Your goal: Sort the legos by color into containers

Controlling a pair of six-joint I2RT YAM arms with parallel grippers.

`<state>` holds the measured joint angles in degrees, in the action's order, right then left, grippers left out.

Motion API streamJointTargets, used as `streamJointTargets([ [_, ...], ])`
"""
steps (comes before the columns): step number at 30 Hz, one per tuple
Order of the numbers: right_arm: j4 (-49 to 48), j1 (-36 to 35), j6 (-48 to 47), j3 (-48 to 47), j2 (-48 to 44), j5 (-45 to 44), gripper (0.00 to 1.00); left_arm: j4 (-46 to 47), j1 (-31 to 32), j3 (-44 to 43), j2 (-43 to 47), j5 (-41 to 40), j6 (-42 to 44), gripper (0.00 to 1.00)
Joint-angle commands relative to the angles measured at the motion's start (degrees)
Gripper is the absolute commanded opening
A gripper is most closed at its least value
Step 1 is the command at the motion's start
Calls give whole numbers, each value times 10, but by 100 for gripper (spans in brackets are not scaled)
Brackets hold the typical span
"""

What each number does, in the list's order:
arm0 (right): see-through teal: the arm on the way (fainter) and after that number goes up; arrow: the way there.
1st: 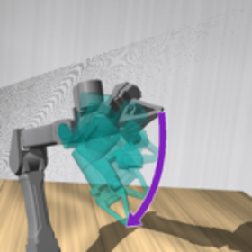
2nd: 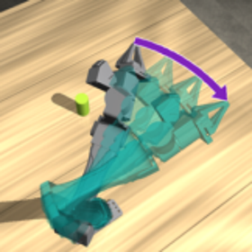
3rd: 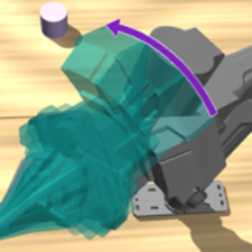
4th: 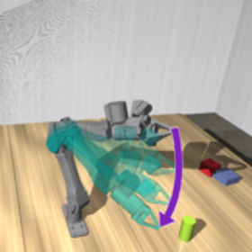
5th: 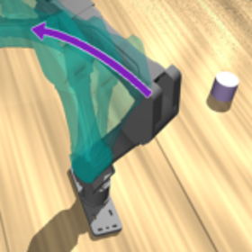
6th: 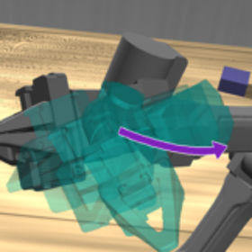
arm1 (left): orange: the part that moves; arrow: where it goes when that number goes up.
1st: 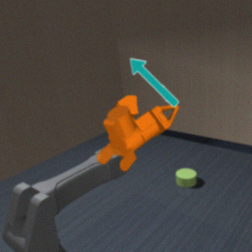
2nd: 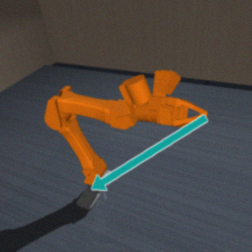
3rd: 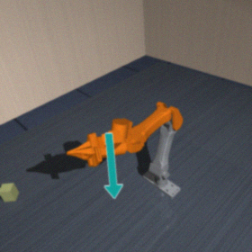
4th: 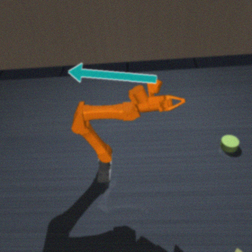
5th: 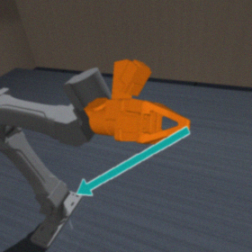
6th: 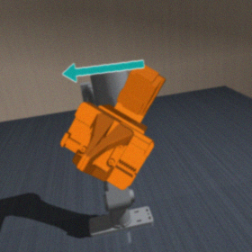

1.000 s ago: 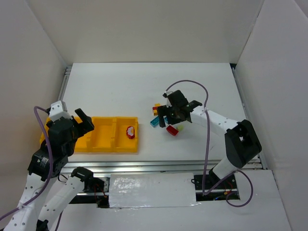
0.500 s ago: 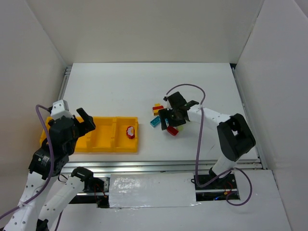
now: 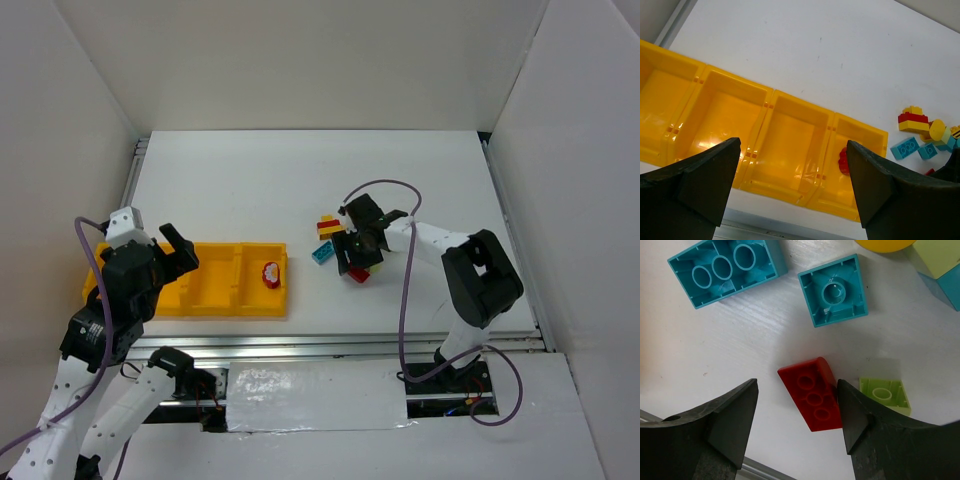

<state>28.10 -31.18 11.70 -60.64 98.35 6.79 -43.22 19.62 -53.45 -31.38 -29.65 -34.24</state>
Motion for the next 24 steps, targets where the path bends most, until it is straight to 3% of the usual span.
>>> streamJointTargets([
  [1, 8, -2, 6, -13, -4, 2, 71, 24, -3, 1, -4, 4, 15, 99],
  [4, 24, -7, 9, -27, 11, -17, 70, 22, -3, 1, -1, 3, 15, 100],
  [12, 35, -9, 15, -42, 33, -29, 55, 24, -3, 1, -1, 4, 16, 99],
  [18, 45, -20, 17, -54, 47, -46, 52, 24, -3, 1, 1, 3, 16, 100],
  [20, 42, -25, 17, -51, 41, -42, 41, 24, -3, 1, 2, 1, 16, 99],
  [21, 43, -26, 23, -53, 31, -40, 15, 24, -3, 0, 1, 2, 16, 100],
  [22, 42, -32, 28, -53, 25, -39, 1, 24, -3, 1, 1, 3, 16, 100],
  [24, 42, -55, 44, -60, 1, -48, 0, 24, -3, 1, 0, 4, 16, 100],
])
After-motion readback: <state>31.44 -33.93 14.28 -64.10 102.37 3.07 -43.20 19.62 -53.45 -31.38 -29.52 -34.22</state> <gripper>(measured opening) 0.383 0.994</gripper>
